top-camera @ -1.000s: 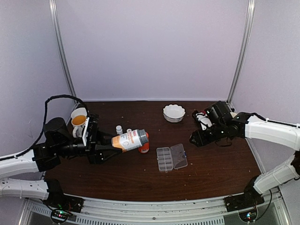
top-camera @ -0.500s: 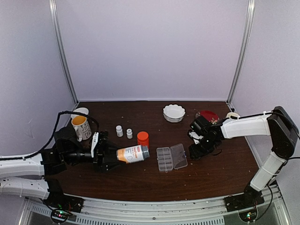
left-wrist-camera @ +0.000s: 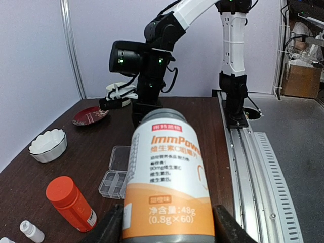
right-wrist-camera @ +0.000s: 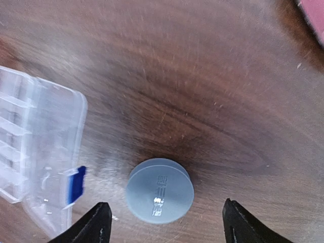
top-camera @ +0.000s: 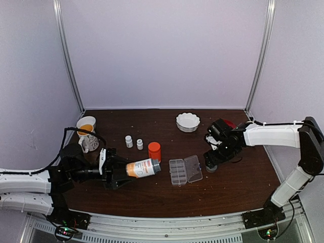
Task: Sort the pills into containers
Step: Place the lid of the pill bottle at the center of the board, then hold the pill container at the center of the board.
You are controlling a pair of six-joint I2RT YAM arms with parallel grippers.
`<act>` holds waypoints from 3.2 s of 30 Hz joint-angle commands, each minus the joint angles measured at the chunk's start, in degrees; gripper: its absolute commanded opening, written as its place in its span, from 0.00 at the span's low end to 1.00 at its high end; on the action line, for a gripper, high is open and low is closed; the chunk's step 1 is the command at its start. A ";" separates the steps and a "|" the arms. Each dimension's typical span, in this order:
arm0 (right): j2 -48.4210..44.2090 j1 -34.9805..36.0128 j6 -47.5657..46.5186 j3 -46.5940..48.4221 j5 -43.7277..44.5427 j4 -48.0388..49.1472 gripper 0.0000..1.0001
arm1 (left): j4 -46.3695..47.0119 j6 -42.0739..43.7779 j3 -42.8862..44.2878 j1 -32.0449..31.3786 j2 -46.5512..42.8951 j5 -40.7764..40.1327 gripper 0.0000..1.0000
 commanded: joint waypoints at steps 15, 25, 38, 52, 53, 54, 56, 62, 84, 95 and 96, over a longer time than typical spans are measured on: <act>-9.97 0.32 8.66 -6.97 -21.70 14.51 0.59 | 15.03 3.91 2.30 -1.44 17.10 -1.44 0.00; -4.95 0.14 14.73 -12.35 -27.93 24.90 0.46 | 19.36 4.31 3.59 -1.64 24.59 -1.24 0.00; -7.72 0.68 17.27 -17.78 -28.03 27.53 0.47 | 22.05 4.12 4.95 -1.70 30.10 -0.57 0.00; -6.29 0.93 17.54 -18.00 -27.82 29.14 0.49 | 20.06 4.49 7.76 -1.80 34.04 -0.37 0.00; -6.00 0.93 17.28 -17.91 -26.89 28.61 0.51 | 19.95 4.44 7.93 -1.79 34.19 -0.48 0.00; -5.68 0.91 17.07 -17.88 -26.63 28.35 0.51 | 19.66 4.58 8.24 -1.80 34.40 -0.53 0.00; -4.96 0.89 16.99 -17.94 -26.66 28.73 0.49 | 18.73 4.81 8.86 -1.86 34.88 -0.52 0.00; -4.44 0.98 17.51 -18.40 -27.77 30.35 0.34 | 16.93 5.74 10.26 -2.21 36.06 -0.82 0.00; -7.04 1.79 15.60 -17.01 -26.55 27.29 0.12 | 2.48 6.68 18.88 -3.73 41.30 -5.90 0.00; -6.34 2.02 15.43 -15.78 -26.19 26.44 0.12 | -8.18 7.72 24.87 -5.23 40.77 -8.43 0.00; -6.41 2.04 15.37 -15.71 -26.05 26.34 0.12 | -9.73 7.95 25.66 -5.57 40.70 -8.92 0.00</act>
